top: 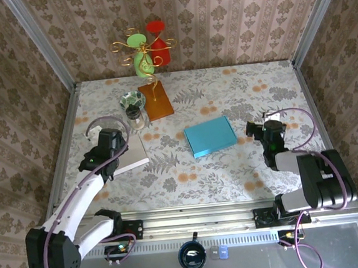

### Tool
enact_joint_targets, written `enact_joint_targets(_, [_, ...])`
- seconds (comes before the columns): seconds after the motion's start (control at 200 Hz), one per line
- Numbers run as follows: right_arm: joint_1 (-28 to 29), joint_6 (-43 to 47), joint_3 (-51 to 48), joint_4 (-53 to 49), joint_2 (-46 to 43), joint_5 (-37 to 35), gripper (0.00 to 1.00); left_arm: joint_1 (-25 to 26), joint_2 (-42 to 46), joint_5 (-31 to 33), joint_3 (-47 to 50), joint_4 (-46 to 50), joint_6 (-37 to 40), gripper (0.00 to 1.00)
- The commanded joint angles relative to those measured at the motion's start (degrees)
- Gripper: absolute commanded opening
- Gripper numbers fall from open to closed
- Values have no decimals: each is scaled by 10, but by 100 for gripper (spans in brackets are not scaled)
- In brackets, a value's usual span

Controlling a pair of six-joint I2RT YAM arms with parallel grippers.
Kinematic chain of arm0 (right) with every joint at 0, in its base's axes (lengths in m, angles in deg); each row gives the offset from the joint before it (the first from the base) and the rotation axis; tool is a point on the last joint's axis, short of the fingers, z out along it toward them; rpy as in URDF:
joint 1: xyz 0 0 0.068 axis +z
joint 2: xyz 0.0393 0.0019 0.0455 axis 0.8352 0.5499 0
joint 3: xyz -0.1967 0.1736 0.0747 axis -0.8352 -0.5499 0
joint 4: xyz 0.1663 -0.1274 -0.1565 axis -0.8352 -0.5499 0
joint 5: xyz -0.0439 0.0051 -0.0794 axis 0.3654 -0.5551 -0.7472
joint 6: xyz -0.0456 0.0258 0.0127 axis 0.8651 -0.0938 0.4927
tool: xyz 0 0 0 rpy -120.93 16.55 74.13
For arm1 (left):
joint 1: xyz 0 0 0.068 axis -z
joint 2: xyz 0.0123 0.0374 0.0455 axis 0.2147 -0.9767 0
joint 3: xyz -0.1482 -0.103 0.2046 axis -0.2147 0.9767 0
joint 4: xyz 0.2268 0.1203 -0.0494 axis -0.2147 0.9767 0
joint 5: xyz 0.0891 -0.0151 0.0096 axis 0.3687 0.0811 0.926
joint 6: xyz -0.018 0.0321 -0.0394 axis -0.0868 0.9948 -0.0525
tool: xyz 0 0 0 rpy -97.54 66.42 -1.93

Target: Fold the paper box

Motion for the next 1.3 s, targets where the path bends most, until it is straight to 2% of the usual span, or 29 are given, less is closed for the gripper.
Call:
enact_joint_targets(0.0, [-8,13,-1,128,47,31,100,-25,-22,-20,4,-42,60,100])
enact_joint_targets(0.035, [-4,20,0,152,58,29,100,-28,-31,-20,6,-66,87,100])
enact_joint_targets(0.095, [4,23,26,86,49,16,100,-31,-45,-9,13,-106,129,100])
enact_joint_targets(0.175, [17,34,35,75,55,-2,100,-38,-63,-1,38,-195,202,100])
enact_joint_targets(0.22, [17,35,32,83,55,-2,100,-44,-74,-9,64,-275,247,100])
enact_joint_targets(0.37, [18,35,31,81,54,-3,100,-72,-141,-55,68,-385,332,100])
enact_joint_targets(0.445, [18,34,32,80,54,-3,100,-76,-183,-79,109,-524,374,100])
enact_joint_targets(0.5, [18,35,32,80,54,-3,100,-83,-215,-98,145,-637,385,100])
enact_joint_targets(0.525, [18,35,32,80,54,-3,100,-86,-230,-100,150,-660,393,100])
enact_joint_targets(0.575, [18,35,32,81,54,-3,100,-94,-236,-113,129,-622,386,100])
enact_joint_targets(0.61, [18,35,32,82,54,-3,100,-103,-245,-142,122,-622,395,100])
enact_joint_targets(0.675, [18,35,32,81,54,-3,100,-108,-258,-154,122,-645,405,100])
enact_joint_targets(0.745, [18,35,32,81,54,-3,100,-126,-299,-150,164,-773,395,100])
enact_joint_targets(0.82, [18,35,32,81,54,-3,100,-167,-328,-190,210,-877,356,100])
enact_joint_targets(0.845, [18,36,32,81,54,-3,100,-174,-319,-209,218,-872,348,100])
enact_joint_targets(0.935, [18,36,32,81,54,-4,100,-175,-327,-211,225,-898,352,100])
enact_joint_targets(1.03, [19,36,32,81,54,-4,100,-176,-321,-241,178,-800,359,100])
enact_joint_targets(1.295, [19,36,35,77,56,-5,100,-180,-321,-253,182,-807,357,100])
